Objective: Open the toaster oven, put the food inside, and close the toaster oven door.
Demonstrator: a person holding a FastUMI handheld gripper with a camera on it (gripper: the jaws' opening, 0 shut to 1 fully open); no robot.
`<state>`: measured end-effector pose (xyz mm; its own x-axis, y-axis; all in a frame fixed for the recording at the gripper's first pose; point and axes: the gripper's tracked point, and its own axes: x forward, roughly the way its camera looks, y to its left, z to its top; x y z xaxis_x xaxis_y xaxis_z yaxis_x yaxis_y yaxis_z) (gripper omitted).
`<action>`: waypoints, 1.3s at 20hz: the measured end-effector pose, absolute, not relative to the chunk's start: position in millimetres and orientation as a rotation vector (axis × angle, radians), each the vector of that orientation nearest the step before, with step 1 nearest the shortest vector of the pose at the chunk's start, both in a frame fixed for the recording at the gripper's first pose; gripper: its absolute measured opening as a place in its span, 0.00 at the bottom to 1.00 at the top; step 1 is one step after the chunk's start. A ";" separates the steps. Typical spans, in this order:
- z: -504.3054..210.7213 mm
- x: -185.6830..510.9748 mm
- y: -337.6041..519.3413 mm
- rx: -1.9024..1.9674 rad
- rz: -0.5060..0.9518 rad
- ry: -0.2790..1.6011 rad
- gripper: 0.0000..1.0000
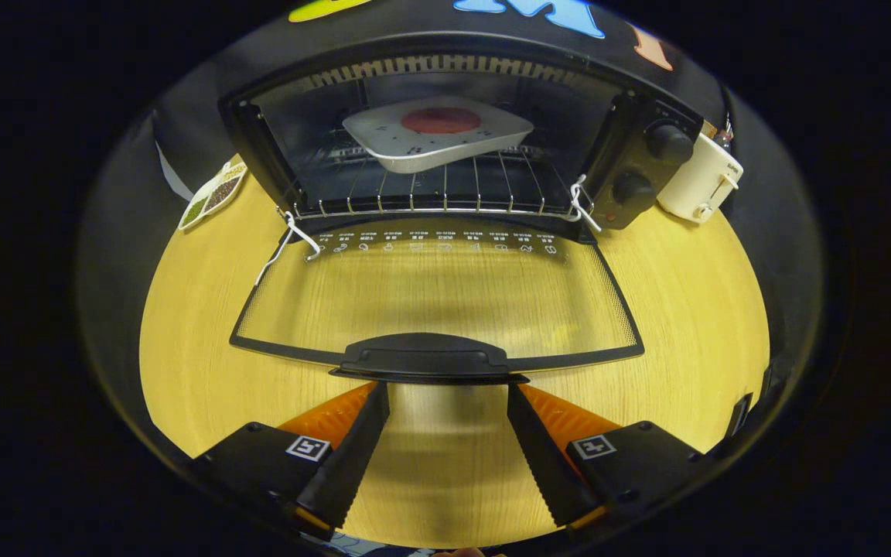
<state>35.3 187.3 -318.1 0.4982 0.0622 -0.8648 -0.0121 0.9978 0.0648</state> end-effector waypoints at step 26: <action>21.5 12.1 -4.0 0.107 -0.058 0.066 0.98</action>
<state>12.1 -4.0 21.5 0.9962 -0.0539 -0.0689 0.0609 0.9926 0.1046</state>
